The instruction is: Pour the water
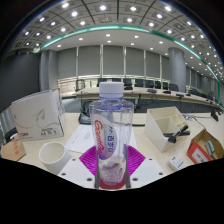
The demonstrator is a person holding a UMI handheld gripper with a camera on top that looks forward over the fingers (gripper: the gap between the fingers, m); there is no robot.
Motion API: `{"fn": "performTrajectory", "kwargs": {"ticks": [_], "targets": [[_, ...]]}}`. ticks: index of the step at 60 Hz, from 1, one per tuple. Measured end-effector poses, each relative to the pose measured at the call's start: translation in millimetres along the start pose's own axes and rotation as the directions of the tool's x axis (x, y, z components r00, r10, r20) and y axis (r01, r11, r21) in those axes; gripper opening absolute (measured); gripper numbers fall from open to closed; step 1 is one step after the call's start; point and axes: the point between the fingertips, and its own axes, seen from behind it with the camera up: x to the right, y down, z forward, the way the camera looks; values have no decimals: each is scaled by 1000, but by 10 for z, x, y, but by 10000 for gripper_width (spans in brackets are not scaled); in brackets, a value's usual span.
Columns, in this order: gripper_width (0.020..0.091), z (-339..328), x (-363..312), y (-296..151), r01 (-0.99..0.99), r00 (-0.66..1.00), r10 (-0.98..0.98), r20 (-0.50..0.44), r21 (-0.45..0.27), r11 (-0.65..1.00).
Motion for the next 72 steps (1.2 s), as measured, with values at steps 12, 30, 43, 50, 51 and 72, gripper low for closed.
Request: {"fn": "performTrajectory", "kwargs": {"ticks": [12,30,43,50,51,72], "targets": [[415,-34,13,47,-8,1000,7,12,55,998],[857,-191,-99,201,-19,1000,20,8,-96,995],[859,-959,-305,-10,32,998,-39,-43,-154,987],[856,-1640,-516,-99,23,998,-36,-60,-206,978],[858,-1749,-548,-107,19,997,-34,-63,-214,977],[862,-3459,-985,-195,64,993,-84,-81,-225,972]]}}
